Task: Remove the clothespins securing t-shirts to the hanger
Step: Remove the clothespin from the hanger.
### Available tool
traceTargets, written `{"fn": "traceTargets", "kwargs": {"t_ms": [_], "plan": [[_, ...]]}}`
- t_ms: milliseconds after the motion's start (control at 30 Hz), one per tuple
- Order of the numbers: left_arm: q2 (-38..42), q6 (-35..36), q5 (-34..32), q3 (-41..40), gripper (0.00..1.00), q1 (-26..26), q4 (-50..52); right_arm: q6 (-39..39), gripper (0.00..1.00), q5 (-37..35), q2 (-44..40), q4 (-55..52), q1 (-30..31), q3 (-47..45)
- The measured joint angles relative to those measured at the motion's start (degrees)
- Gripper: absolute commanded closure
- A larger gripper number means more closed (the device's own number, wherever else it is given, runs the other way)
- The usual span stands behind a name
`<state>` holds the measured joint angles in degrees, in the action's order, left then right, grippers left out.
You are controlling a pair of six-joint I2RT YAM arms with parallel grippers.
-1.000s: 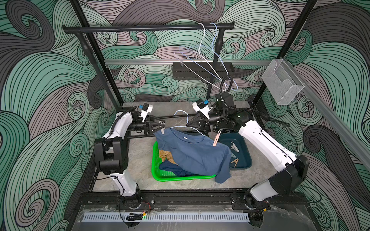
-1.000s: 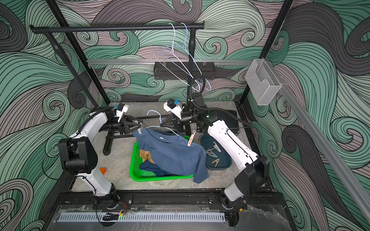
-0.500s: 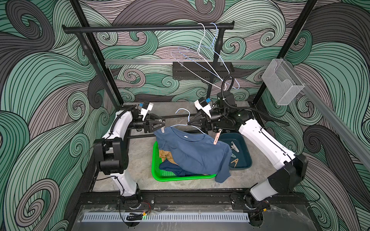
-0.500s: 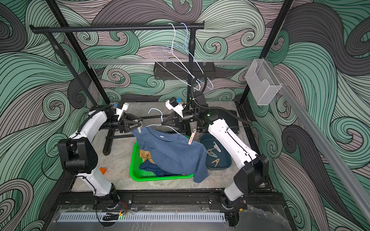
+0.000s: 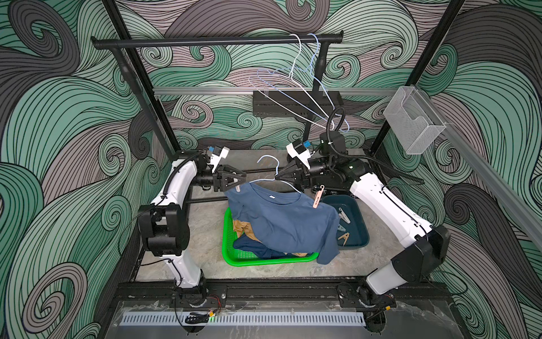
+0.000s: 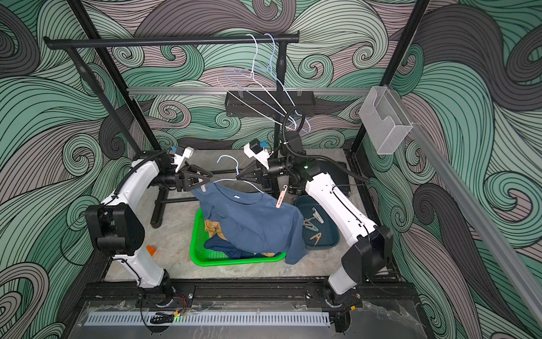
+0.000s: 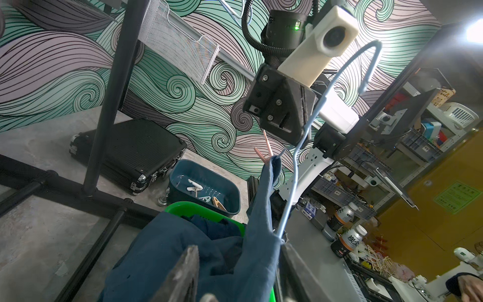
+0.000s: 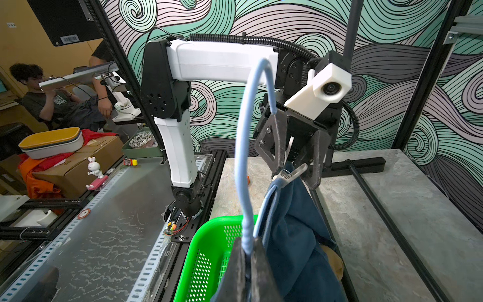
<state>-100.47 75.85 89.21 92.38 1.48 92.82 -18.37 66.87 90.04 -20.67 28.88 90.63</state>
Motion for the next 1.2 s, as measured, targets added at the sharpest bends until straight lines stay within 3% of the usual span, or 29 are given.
{"fn": "traceTargets", "kwargs": {"t_ms": [567,1200], "plan": [[0.17,1.05,0.00,2.69,0.54,0.00,0.00,1.01,1.00,1.09,-1.68,1.44,-2.23,-1.44],[-0.96,3.48,-0.02,4.48,0.73,0.00,-0.04,1.51,1.00,1.51,-1.68,2.19,-2.49,-2.01]]}}
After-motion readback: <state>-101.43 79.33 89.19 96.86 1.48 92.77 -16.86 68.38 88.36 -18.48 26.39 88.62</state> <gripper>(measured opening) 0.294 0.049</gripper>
